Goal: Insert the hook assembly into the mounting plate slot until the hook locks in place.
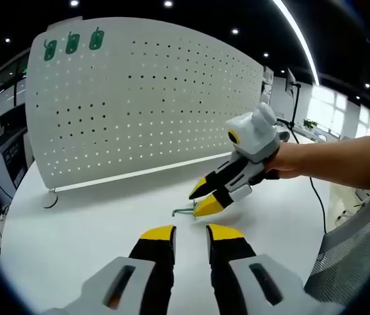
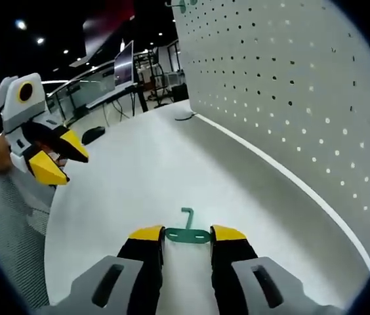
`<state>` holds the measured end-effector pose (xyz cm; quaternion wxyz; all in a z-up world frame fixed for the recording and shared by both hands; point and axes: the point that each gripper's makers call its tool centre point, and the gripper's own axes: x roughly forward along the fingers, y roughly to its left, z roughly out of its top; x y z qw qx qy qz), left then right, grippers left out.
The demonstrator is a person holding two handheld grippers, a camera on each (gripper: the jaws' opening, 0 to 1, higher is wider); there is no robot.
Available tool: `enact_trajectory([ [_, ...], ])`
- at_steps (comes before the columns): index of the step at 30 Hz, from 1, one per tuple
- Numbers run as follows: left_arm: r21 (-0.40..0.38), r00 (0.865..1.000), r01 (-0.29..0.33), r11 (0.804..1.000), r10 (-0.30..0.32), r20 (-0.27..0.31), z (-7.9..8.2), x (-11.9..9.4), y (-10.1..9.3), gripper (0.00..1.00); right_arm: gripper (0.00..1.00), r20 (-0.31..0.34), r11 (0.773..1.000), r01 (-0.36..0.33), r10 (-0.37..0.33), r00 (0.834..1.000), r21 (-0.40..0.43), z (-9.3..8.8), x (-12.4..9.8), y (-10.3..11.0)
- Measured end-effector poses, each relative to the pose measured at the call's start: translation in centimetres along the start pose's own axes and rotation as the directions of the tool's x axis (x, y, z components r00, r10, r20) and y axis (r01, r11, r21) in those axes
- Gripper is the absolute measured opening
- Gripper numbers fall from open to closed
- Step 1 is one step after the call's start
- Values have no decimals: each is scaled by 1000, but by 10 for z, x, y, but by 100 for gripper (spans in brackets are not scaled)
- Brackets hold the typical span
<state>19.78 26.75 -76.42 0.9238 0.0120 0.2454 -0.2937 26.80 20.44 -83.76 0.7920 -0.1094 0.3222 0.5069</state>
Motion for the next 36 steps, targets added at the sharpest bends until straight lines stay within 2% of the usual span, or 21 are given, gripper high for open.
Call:
enact_trajectory([
  [7, 6, 1000, 6, 1000, -6, -1, 0, 0, -3, 20, 27, -6, 999, -11, 11, 1000, 32, -6, -6, 4],
  [13, 8, 1000, 9, 1000, -9, -1, 1, 0, -4, 19, 29, -22, 999, -38, 39, 999, 16, -12, -7, 14],
  [18, 9, 1000, 11, 1000, -11, 0, 1, 0, -4, 19, 25, -26, 999, -32, 32, 999, -1, -13, -9, 14],
  [24, 11, 1000, 12, 1000, -12, 0, 1, 1, -5, 19, 14, -25, 999, -50, 49, 998, -9, -14, -13, 21],
  [36, 18, 1000, 16, 1000, -16, 0, 1, 1, -7, 19, 3, -31, 997, -75, 74, 997, -26, -18, -17, 33],
])
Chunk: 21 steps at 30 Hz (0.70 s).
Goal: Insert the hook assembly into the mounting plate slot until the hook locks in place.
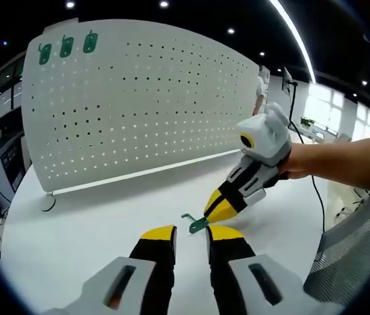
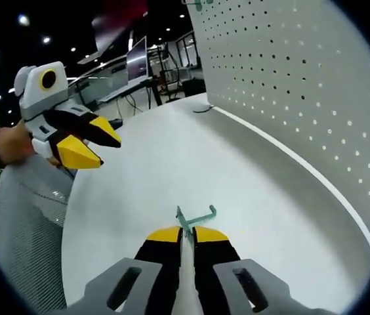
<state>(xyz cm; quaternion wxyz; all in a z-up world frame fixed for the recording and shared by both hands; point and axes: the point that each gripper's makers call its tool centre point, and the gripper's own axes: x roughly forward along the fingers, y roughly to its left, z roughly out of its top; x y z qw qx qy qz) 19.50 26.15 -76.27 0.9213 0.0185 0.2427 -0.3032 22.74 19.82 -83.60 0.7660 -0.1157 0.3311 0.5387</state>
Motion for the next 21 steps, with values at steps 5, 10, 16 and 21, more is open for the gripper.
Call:
enact_trajectory([
  [5, 1, 1000, 2, 1000, -2, 0, 0, 0, -1, 19, 2, -6, 1000, 1, -1, 1000, -10, -2, 0, 1],
  [10, 0, 1000, 3, 1000, -3, 0, 0, 0, -1, 19, 0, -8, 999, 6, -7, 1000, -31, -3, 1, 2],
  [16, 1, 1000, 5, 1000, -5, -1, 0, 0, -2, 19, 0, -5, 999, 12, -13, 1000, -49, 0, 0, 2],
  [21, 2, 1000, 7, 1000, -7, -3, -1, 0, -3, 19, 0, 0, 997, 19, -19, 1000, -71, 3, -1, 2],
])
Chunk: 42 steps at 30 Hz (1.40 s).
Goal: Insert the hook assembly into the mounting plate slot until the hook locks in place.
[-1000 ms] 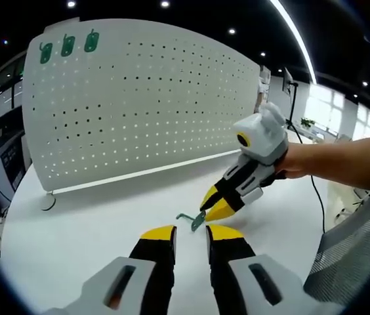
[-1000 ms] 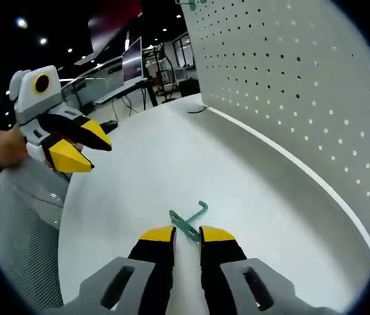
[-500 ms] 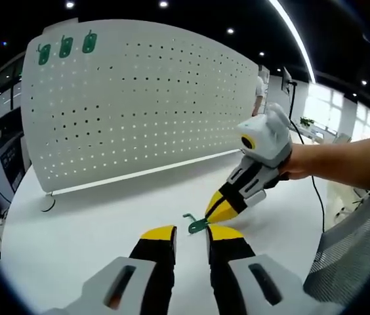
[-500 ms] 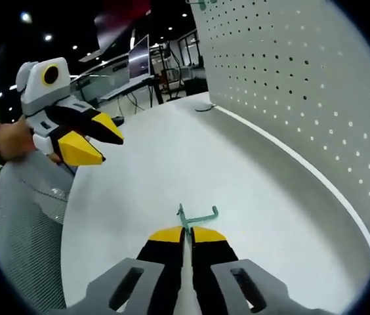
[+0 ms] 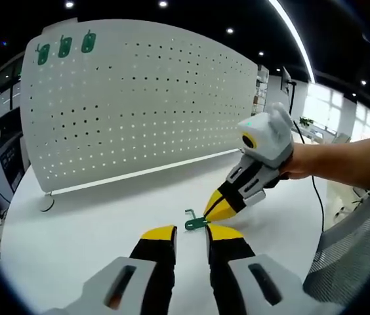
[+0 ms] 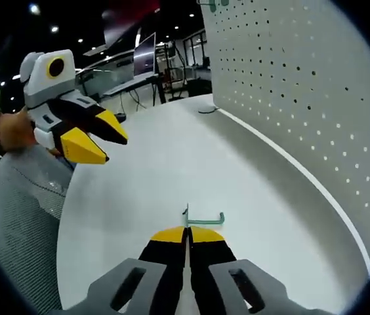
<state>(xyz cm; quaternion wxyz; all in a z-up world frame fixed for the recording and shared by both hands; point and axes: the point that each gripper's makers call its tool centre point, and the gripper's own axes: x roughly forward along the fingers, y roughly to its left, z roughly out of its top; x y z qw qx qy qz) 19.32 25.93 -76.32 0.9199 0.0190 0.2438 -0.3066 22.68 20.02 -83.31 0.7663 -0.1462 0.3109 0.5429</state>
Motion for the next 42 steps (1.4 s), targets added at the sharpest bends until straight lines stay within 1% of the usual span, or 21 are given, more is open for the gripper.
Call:
enact_trajectory([
  [5, 1, 1000, 2, 1000, -2, -1, 0, 0, 0, 19, 0, -16, 998, 9, -10, 1000, -59, 1, 0, 4],
  [7, 1, 1000, 3, 1000, -3, 0, 0, 0, -1, 18, 0, -23, 997, 6, -8, 1000, -72, 1, 1, 6],
  [18, 1, 1000, 4, 1000, -4, 5, 2, 0, -1, 18, 0, -34, 1000, -12, 11, 999, -29, -2, 1, 10],
  [22, 3, 1000, 7, 1000, -7, 5, 2, 0, -2, 18, 1, -38, 999, -35, 34, 999, -22, -1, 3, 16],
  [26, 0, 1000, 5, 1000, -5, 4, 1, 0, -1, 18, 3, -38, 997, -73, 72, 997, -23, 0, 8, 27],
  [31, 1, 1000, 4, 1000, -4, 3, 1, 0, 0, 18, 5, -36, 995, -91, 90, 995, -32, 2, 11, 32],
  [33, 0, 1000, 3, 1000, -3, 3, 1, 0, 0, 18, 5, -31, 996, -86, 85, 996, -35, 3, 10, 31],
  [37, -2, 1000, 1, 1000, -1, 2, 1, 0, 1, 18, 6, -18, 999, -45, 45, 999, -28, 3, 3, 14],
  [40, -1, 1000, 2, 1000, -2, 1, 0, 0, 0, 18, 9, -21, 998, 3, -4, 1000, -55, -1, 0, 2],
  [42, 0, 1000, 4, 1000, -4, -1, 0, 1, -1, 18, 14, -37, 997, 9, -12, 999, -76, -6, 1, -1],
])
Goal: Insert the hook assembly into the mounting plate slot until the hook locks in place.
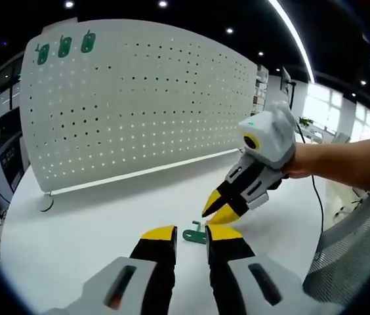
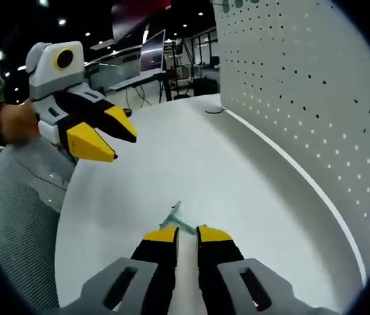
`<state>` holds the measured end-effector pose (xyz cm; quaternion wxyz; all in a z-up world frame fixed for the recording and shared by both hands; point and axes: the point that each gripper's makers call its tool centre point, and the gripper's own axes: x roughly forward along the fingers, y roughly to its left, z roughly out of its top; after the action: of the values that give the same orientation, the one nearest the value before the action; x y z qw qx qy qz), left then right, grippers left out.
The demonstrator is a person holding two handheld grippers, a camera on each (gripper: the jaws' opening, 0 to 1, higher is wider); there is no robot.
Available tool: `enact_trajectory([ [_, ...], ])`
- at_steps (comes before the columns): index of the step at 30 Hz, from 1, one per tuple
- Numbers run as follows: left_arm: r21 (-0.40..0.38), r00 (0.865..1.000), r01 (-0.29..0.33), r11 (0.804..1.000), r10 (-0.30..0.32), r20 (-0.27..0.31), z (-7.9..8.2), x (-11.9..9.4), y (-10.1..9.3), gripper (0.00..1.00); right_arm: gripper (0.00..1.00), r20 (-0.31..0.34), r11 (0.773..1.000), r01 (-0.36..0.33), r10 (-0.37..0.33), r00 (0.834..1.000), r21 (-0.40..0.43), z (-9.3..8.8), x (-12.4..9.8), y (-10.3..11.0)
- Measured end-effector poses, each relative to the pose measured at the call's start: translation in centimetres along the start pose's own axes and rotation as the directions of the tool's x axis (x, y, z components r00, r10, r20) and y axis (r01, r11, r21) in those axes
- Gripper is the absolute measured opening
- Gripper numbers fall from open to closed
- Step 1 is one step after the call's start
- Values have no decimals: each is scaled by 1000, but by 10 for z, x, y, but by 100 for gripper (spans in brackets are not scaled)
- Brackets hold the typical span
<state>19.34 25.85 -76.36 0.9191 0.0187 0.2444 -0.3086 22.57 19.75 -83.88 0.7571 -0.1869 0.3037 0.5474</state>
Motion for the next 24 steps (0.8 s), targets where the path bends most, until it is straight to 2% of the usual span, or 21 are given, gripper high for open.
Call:
enact_trajectory([
  [7, -2, 1000, 0, 1000, 0, -8, -3, 1, 0, 18, 22, -23, 997, 2, -4, 1000, -75, -4, 8, 0],
  [13, -6, 1000, -4, 1000, 4, -8, -3, 1, 1, 18, 22, -19, 994, -2, 0, 1000, -106, 0, 12, -3],
  [24, -10, 1000, -9, 1000, 9, -9, -3, 1, 3, 18, 20, -34, 991, -20, 15, 999, -130, -2, 18, -2],
])
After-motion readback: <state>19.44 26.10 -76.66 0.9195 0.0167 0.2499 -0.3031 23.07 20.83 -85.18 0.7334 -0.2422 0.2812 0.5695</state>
